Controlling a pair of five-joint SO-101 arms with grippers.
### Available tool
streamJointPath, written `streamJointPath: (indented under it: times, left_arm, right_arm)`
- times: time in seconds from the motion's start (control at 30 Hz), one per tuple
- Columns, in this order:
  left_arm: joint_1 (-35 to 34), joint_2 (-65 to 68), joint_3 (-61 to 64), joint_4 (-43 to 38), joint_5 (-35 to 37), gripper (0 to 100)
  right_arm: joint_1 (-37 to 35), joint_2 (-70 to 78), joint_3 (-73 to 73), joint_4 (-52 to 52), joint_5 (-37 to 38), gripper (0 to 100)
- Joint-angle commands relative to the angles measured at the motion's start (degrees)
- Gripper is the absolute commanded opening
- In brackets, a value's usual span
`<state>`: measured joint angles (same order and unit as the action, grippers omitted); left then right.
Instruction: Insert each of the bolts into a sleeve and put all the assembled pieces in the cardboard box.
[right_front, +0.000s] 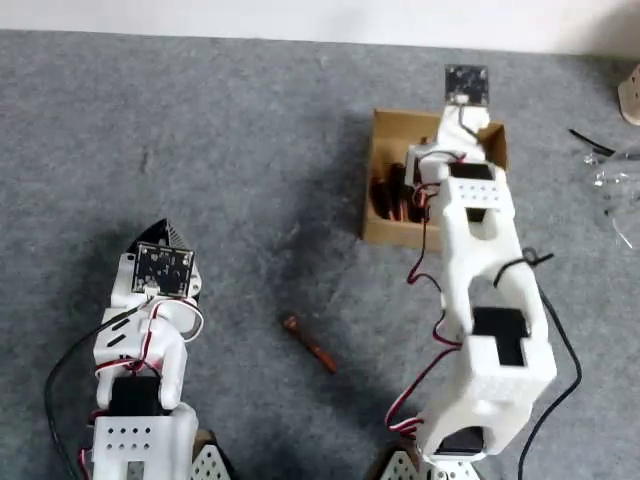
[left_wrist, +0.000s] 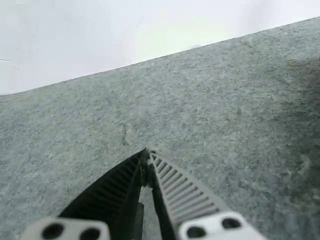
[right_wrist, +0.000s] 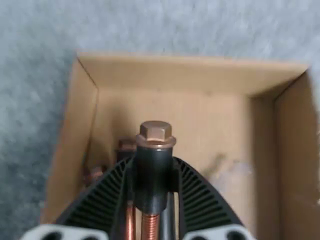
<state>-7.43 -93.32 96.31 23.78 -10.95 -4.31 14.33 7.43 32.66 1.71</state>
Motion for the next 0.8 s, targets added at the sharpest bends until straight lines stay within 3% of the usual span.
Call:
streamJointPath:
  times: [0.0,0.1,0.3,0.63,0.77]
  left_arm:
    - [-0.4,-0.66,1.36,-1.41,-0.35,0]
    - [-0.4,-0.66,1.36,-1.41,-0.35,0]
    - [-0.4,-0.66,1.36,-1.41,-0.35,0]
    - [-0.4,-0.66,1.36,-1.23,-0.35,0]
    - [-0.4,-0.66,1.36,-1.14,-0.35,0]
  right_arm:
    - [0.84,1.01,-3.91,-0.04,-0.53,0.9]
    - [2.15,2.59,-3.82,-0.04,-1.58,0.9]
    - [7.78,5.41,-3.91,-1.71,-16.44,0.9]
    - [7.87,8.92,-4.0,-1.8,-8.09,1.5]
    - [7.87,9.01,-3.91,-1.71,-7.74,14.1]
